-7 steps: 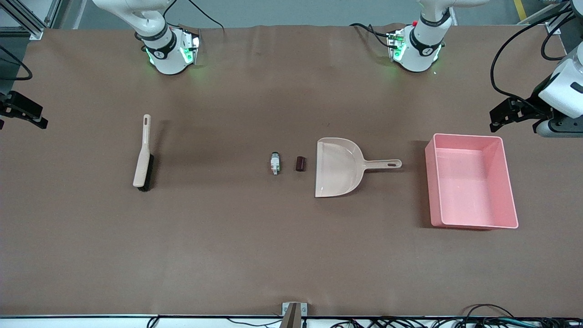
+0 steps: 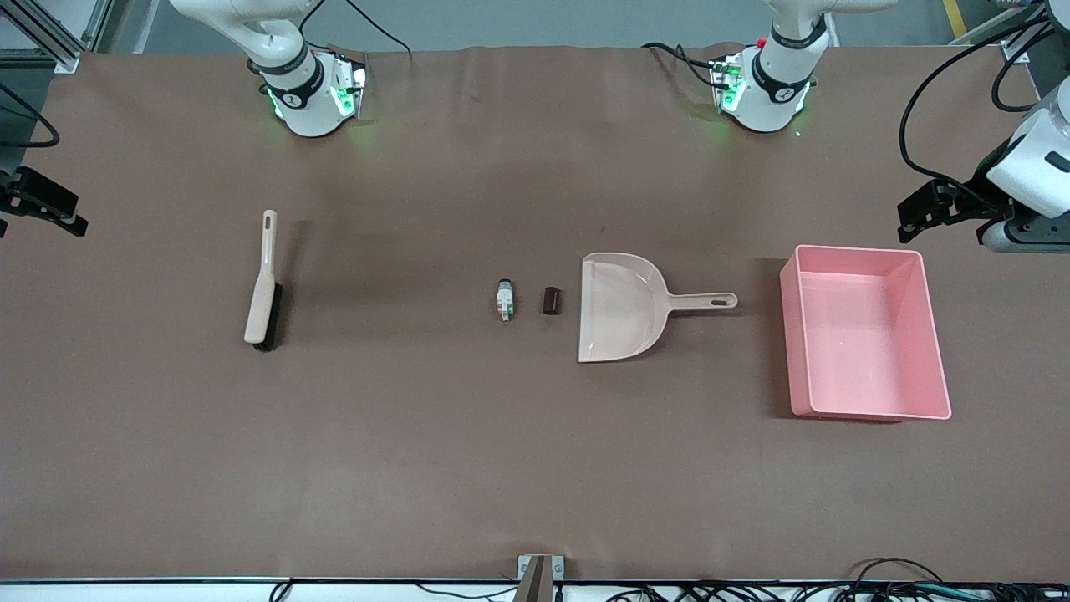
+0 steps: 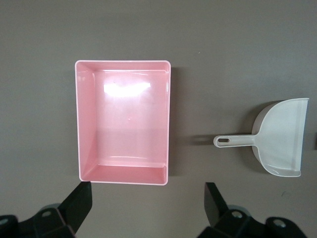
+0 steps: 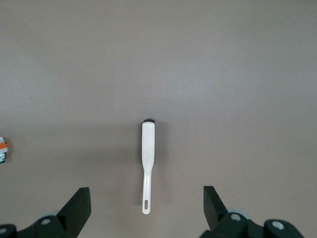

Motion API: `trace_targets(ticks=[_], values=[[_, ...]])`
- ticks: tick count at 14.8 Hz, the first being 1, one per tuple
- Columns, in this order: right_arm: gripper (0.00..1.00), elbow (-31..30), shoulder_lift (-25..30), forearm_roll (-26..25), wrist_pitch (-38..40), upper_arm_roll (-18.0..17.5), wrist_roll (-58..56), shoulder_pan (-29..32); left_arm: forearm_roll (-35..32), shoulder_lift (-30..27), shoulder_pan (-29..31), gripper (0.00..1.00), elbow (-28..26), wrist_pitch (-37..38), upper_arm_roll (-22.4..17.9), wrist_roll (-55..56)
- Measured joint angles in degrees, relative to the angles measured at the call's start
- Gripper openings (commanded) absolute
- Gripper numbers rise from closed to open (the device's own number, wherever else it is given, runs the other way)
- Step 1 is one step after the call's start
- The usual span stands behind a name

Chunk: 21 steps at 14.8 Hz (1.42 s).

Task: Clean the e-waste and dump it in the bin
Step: 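Move the left gripper over the white dustpan handle, then lower the left gripper and grasp the dustpan handle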

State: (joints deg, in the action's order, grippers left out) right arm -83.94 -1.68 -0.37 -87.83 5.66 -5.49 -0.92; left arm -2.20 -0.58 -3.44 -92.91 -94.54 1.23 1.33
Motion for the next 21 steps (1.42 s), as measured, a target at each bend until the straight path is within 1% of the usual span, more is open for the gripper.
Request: trace_targets(ticks=[3, 5, 8, 10, 12, 13, 15, 17, 19, 21], values=[[1.00, 0.00, 0.00, 0.00, 0.00, 0.00, 0.00, 0.00, 0.00, 0.66, -0.66, 1.00, 0.04, 0.00, 0.39, -0.18], [1.00, 0.00, 0.00, 0.00, -0.05, 0.00, 0.00, 0.01, 0.22, 1.41, -1.03, 1.00, 0.04, 0.00, 1.91, -2.15], [1.00, 0.00, 0.00, 0.00, -0.08, -0.01, 0.00, 0.01, 0.31, 3.92, -1.39, 1.00, 0.01, 0.01, 8.08, -3.66], [1.00, 0.01, 0.00, 0.00, -0.10, -0.01, 0.00, 0.01, -0.20, 7.24, -1.84, 1.00, -0.11, -0.11, 13.00, -4.22], [1.00, 0.01, 0.00, 0.00, -0.11, -0.01, 0.00, 0.01, -3.56, 11.49, -3.65, 1.00, -0.13, -1.99, 16.79, -4.43], [1.00, 0.02, 0.00, 0.00, -0.12, -0.01, 0.00, 0.02, -5.57, 13.72, -5.46, 1.00, -0.11, -3.66, 17.88, -4.30], [1.00, 0.02, 0.00, 0.00, -0.13, 0.00, 0.00, 0.03, -8.28, 17.70, -10.09, 1.00, -0.08, -6.87, 18.56, -3.62], [1.00, 0.02, 0.00, 0.00, -0.13, 0.02, 0.00, 0.05, -9.79, 20.64, -14.18, 1.00, -0.14, -7.56, 18.63, -2.70], [1.00, 0.02, 0.00, 0.00, -0.16, 0.02, 0.00, 0.05, -13.99, 22.64, -16.27, 1.00, -0.61, -7.54, 18.69, -2.51], [1.00, 0.02, 0.00, 0.00, -0.17, 0.02, 0.00, 0.05, -17.08, 24.00, -16.61, 0.98, -1.84, -7.54, 19.37, -3.02]])
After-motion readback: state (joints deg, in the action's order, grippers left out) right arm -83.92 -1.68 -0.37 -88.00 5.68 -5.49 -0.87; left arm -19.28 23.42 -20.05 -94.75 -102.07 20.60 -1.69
